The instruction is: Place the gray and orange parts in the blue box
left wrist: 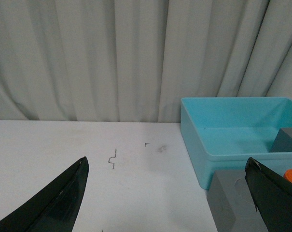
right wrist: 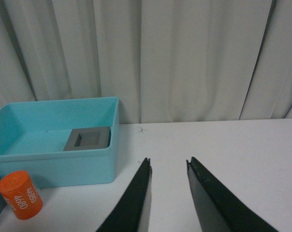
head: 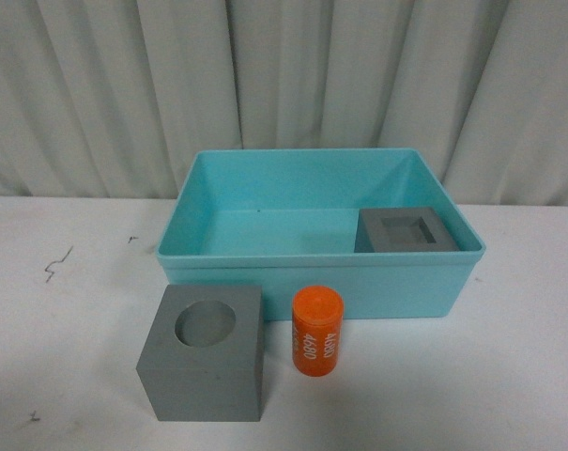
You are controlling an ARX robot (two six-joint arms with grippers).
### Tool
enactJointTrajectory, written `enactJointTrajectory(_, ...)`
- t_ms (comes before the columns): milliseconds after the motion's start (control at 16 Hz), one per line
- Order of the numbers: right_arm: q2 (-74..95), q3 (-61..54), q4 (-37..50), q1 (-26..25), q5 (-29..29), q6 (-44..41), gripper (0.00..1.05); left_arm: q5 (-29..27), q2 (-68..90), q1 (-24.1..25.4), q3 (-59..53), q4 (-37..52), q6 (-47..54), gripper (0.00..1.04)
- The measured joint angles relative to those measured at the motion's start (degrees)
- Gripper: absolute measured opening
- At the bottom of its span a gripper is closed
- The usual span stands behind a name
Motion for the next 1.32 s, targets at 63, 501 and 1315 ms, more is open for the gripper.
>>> enactJointTrajectory(63,0.0,0.0,0.0,0.0,0.0,0.0,0.38,0.0,0.0,0.0,0.0,0.0,0.0,0.98)
enactJointTrajectory(501,0.0,0.0,0.0,0.0,-0.1,0.0,0.93,9.1,14.2,-3.9,11.4,-19.6,-9.8,0.98)
enactJointTrajectory(1315,0.0,0.0,0.0,0.0,0.0,0.0,0.98,7.1,89.9,-19.6,36.1,15.1,-12.3,0.98)
